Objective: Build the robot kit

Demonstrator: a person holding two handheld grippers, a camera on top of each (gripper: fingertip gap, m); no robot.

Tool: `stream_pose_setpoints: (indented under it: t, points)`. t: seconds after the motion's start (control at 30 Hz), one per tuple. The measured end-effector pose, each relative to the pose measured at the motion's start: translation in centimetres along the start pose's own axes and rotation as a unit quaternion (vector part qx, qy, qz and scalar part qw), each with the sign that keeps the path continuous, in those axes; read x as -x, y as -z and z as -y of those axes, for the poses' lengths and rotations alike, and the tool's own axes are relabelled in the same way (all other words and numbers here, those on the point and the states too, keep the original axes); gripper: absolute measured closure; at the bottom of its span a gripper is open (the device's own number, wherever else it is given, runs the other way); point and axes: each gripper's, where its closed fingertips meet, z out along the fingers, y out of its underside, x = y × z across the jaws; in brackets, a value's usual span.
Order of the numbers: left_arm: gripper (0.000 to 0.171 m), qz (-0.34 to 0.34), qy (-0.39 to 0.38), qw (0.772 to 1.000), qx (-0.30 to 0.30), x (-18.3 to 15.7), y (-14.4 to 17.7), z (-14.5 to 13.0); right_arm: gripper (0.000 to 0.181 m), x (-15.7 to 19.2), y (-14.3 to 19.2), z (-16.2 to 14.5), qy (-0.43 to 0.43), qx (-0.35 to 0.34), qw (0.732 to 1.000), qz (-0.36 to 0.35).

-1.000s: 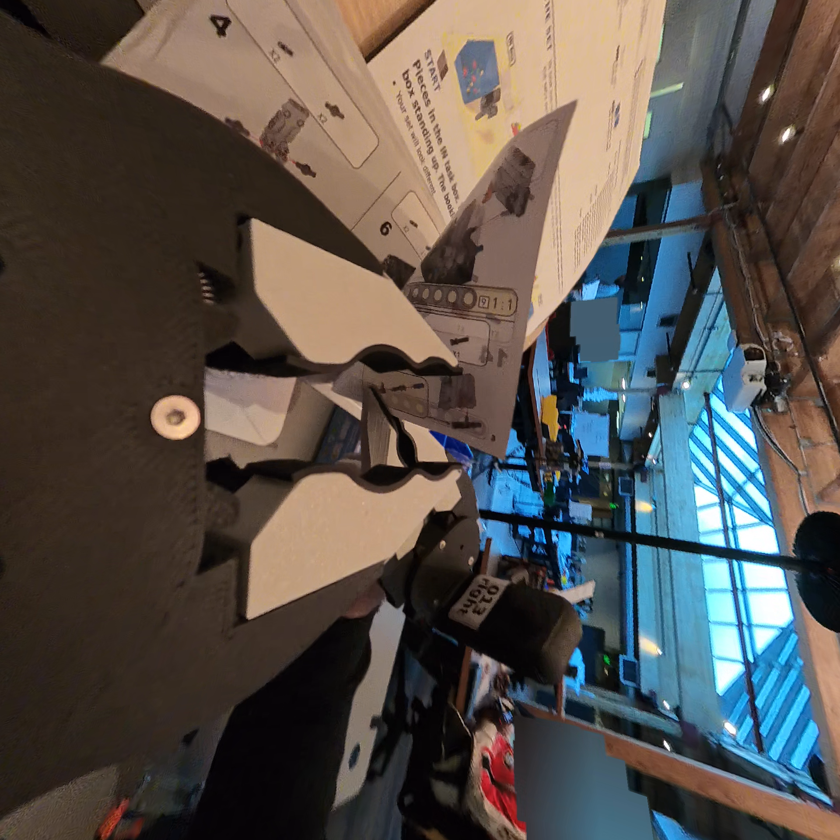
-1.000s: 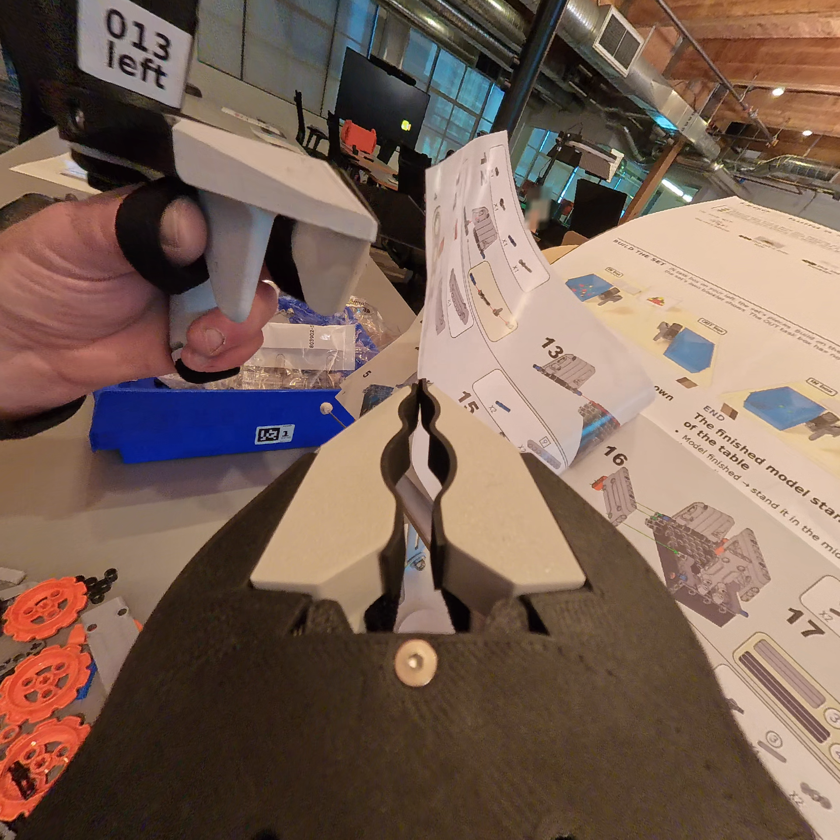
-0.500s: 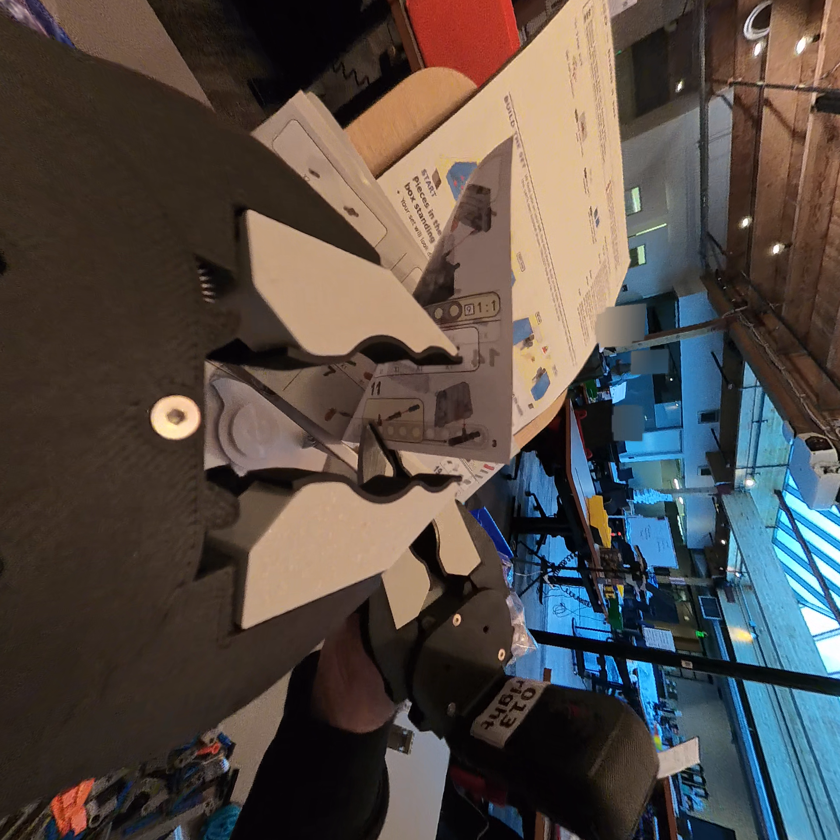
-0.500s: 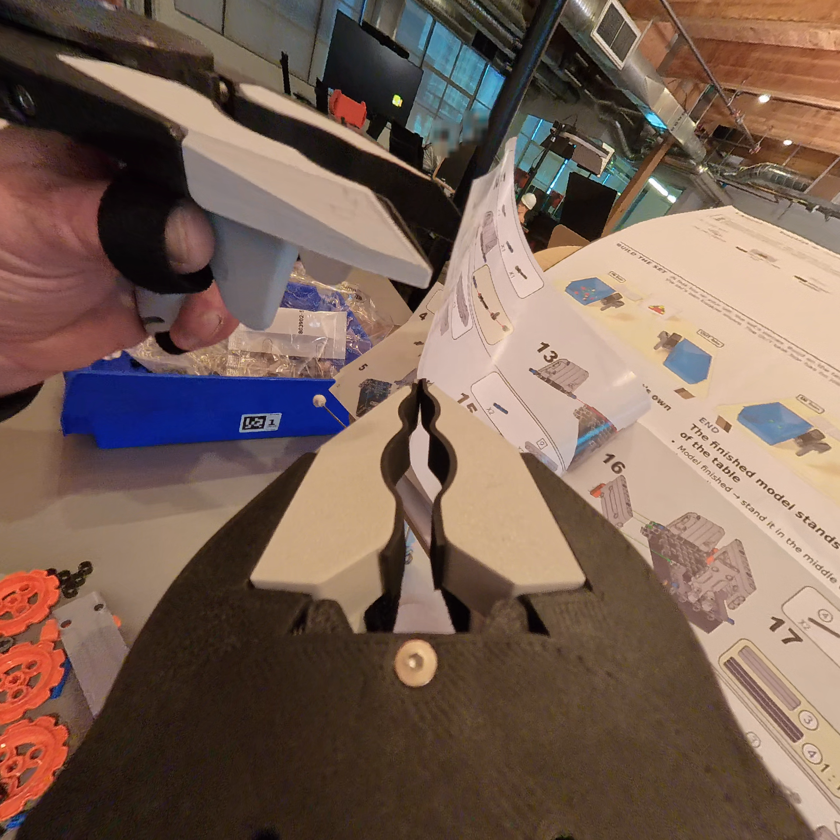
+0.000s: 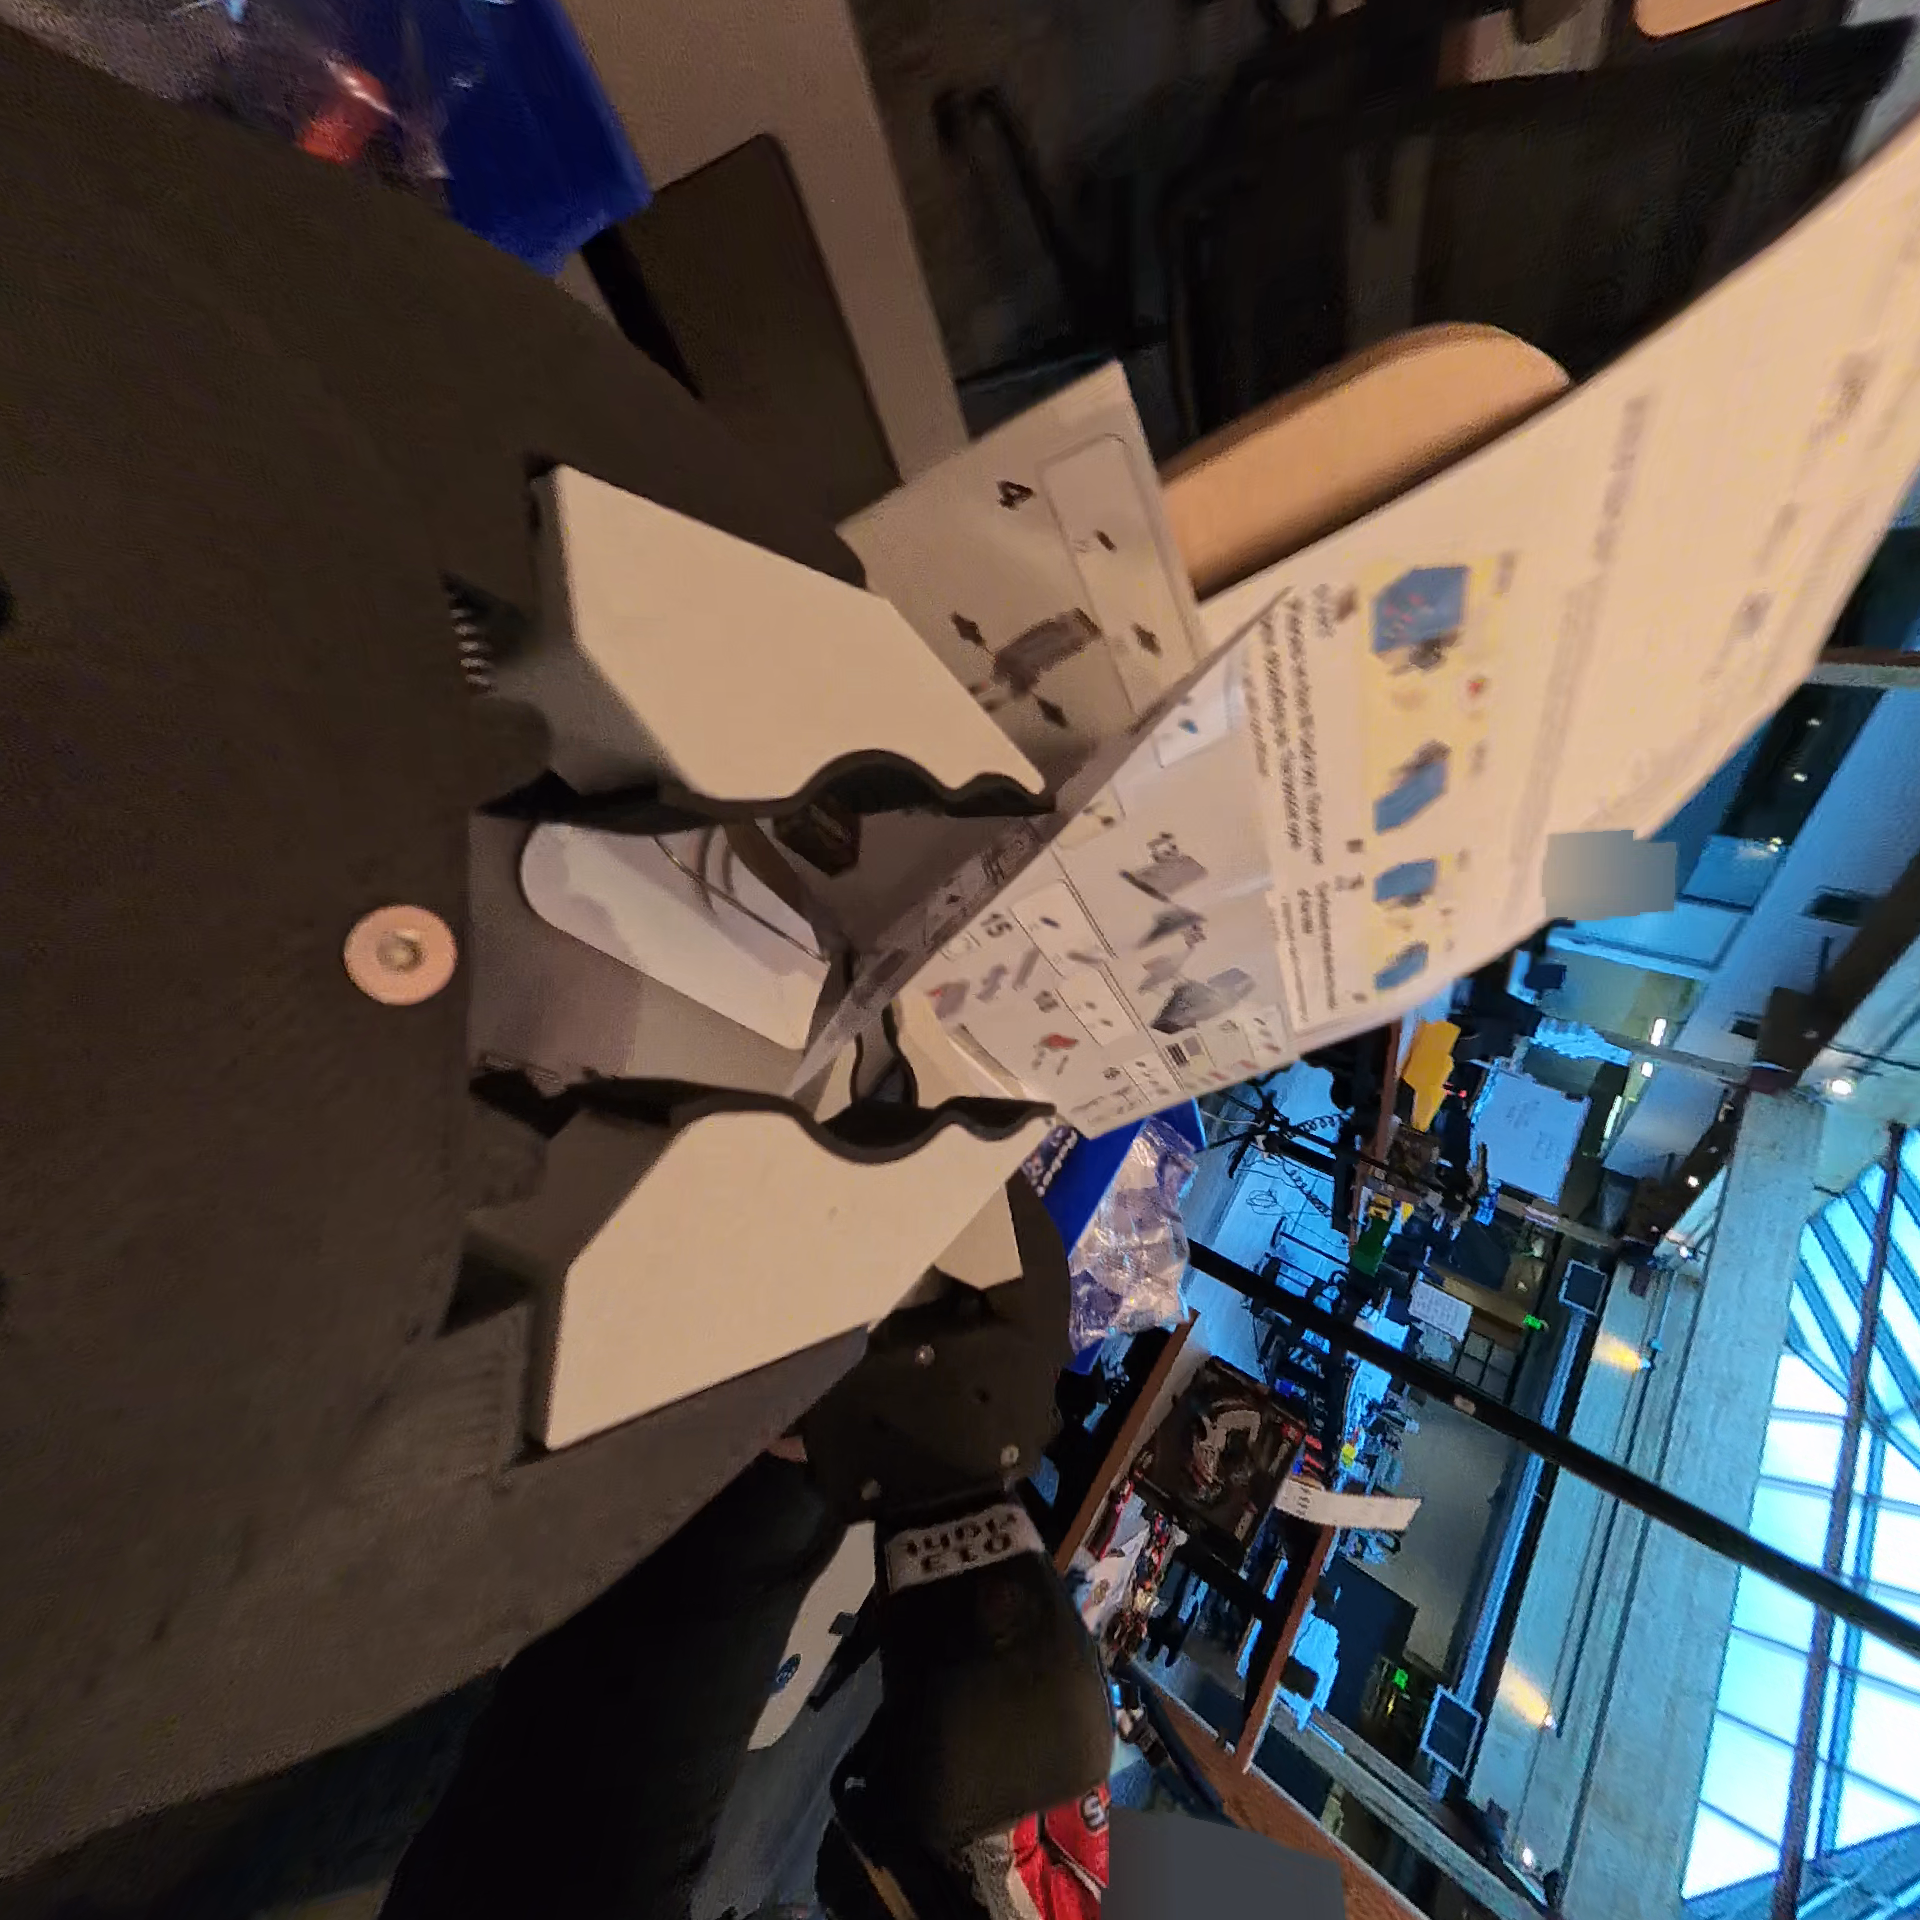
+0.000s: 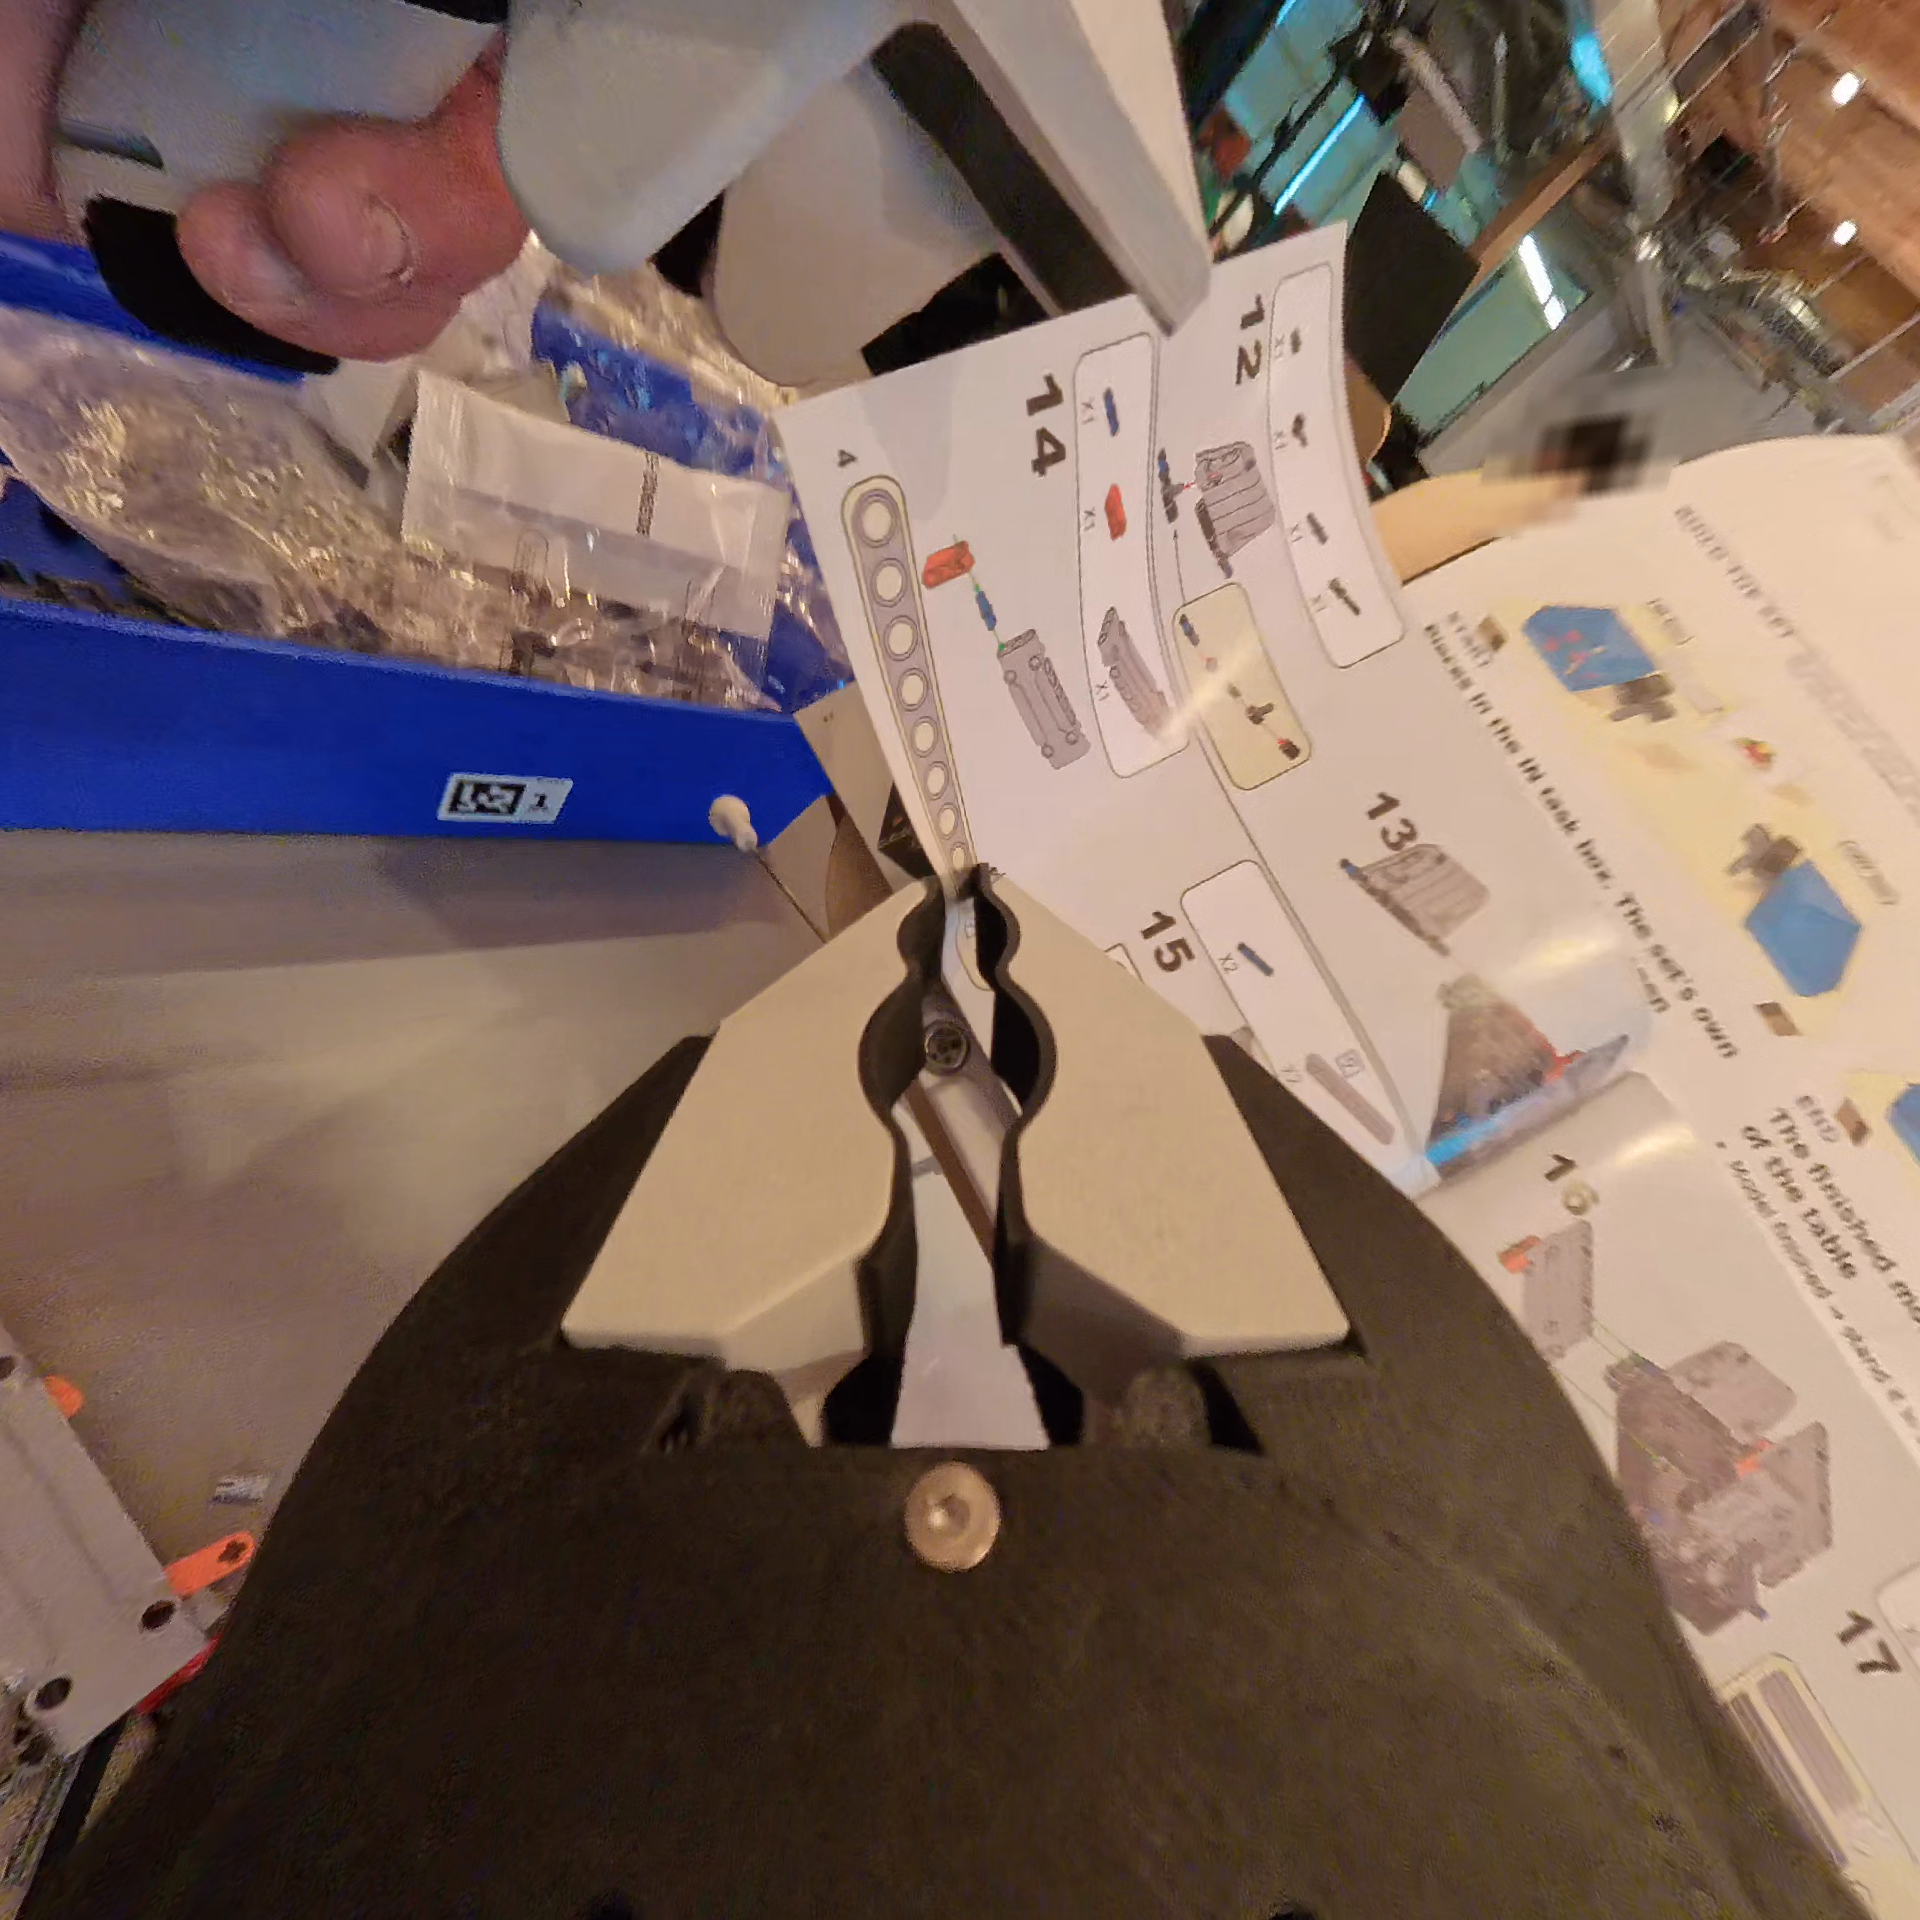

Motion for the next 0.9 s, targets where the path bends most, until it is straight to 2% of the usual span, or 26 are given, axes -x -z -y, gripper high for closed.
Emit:
stream_pose_setpoints:
  t: [0.07, 0.13, 0.2, 0.27, 0.33, 0.43, 0.5, 0.57, 0.7, 0.8, 0.9]
  points:
    - [0.135, 0.007, 0.013, 1.0, 0.019, 1.4, -0.5, -1.3, 0.175, 0.2, -0.6, -0.5, -0.004, 0.013, 1.0, 0.008]
    - [0.171, 0.013, 0.003, 1.0, 0.024, 2.2, -1.0, -2.0, 0.168, 0.7, -0.6, -0.7, -0.006, 0.018, 0.999, 0.026]
    - [0.171, 0.033, -0.011, 0.999, 0.041, 3.2, -1.4, -2.8, 0.157, 0.7, -0.1, -0.6, 0.009, 0.019, 1.0, 0.023]
    - [0.171, 0.042, -0.01, 0.998, 0.045, 3.8, -1.7, -3.1, 0.165, 1.6, 0.4, -0.4, 0.055, 0.017, 0.998, 0.039]
    - [0.171, 0.063, -0.007, 0.997, 0.046, 4.8, -1.7, -3.4, 0.172, 3.2, 0.0, -1.7, 0.09, 0.062, 0.991, 0.08]
    - [0.171, 0.064, 0.004, 0.997, 0.042, 5.5, -1.6, -3.5, 0.171, 3.3, -1.1, -2.4, 0.137, 0.086, 0.985, 0.06]
    - [0.171, 0.077, 0.0, 0.996, 0.051, 6.2, -1.5, -3.9, 0.181, 2.9, -1.5, -2.3, 0.151, 0.098, 0.983, 0.041]
    - [0.171, 0.077, -0.002, 0.996, 0.055, 6.4, -1.5, -4.1, 0.181, 2.7, -1.7, -2.1, 0.176, 0.1, 0.979, 0.029]
    - [0.171, 0.073, -0.001, 0.995, 0.062, 6.6, -1.8, -4.3, 0.166, 3.1, -1.9, -2.5, 0.214, 0.106, 0.971, 0.026]
    - [0.171, 0.067, 0.005, 0.996, 0.058, 6.8, -1.9, -4.3, 0.178, 2.7, -2.3, -2.7, 0.236, 0.123, 0.964, 0.009]
    - [0.171, 0.061, 0.014, 0.997, 0.054, 6.9, -1.8, -4.4, 0.181, 2.5, -2.5, -2.6, 0.235, 0.128, 0.963, 0.004]
